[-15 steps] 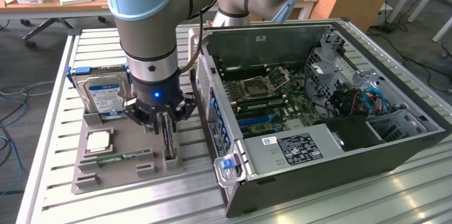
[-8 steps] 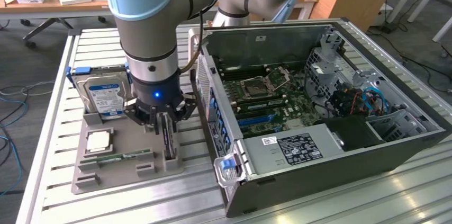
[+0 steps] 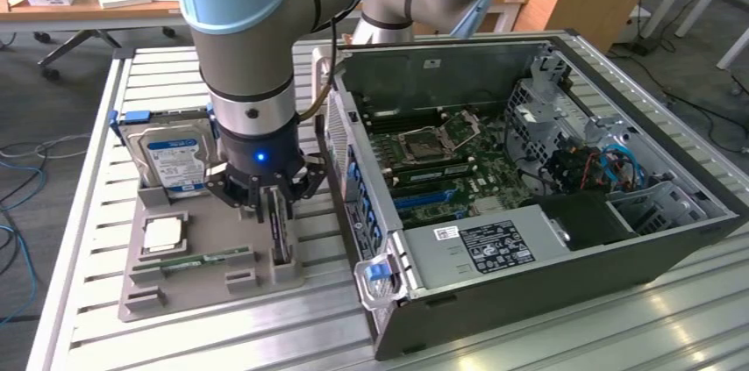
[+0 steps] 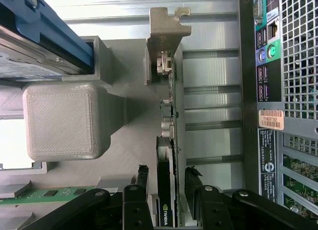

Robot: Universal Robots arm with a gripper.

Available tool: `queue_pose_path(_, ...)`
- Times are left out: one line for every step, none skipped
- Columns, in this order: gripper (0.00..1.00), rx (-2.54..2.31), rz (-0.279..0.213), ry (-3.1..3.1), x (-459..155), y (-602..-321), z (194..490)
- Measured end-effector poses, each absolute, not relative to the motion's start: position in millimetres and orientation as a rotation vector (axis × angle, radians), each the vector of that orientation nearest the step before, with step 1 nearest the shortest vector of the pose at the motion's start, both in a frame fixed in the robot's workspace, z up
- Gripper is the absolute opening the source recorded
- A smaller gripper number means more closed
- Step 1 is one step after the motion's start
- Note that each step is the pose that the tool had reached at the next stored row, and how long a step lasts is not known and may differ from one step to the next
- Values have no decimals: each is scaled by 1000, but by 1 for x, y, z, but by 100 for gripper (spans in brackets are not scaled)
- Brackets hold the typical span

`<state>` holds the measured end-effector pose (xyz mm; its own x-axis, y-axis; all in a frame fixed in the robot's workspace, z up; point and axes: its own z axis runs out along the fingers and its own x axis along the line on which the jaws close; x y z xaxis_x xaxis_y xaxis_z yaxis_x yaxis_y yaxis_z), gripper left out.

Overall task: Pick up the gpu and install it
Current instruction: 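Pick up the gpu and move the gpu toward the slot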

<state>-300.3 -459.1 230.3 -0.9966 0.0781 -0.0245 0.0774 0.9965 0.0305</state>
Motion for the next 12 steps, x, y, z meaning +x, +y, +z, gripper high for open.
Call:
queue_pose_path(43, 121, 46, 3113, -300, -459, 230)
queue_pose_path(43, 121, 46, 3113, -300, -459, 230)
queue_pose_path(43, 121, 46, 3113, -300, -459, 230)
queue_pose_path(43, 121, 46, 3113, -300, -459, 230)
queue_pose_path(43, 121, 46, 3113, -300, -459, 230)
queue_pose_path(42, 121, 46, 3113, -300, -459, 230)
queue_pose_path(42, 121, 46, 3113, -300, -459, 230)
queue_pose_path(42, 121, 46, 3113, -300, -459, 230)
queue_pose_path(35, 121, 46, 3113, -300, -459, 230)
queue_pose_path(29, 121, 46, 3113, -300, -459, 230)
queue_pose_path(26, 121, 46, 3113, -300, -459, 230)
queue_pose_path(26, 121, 46, 3113, -300, -459, 230)
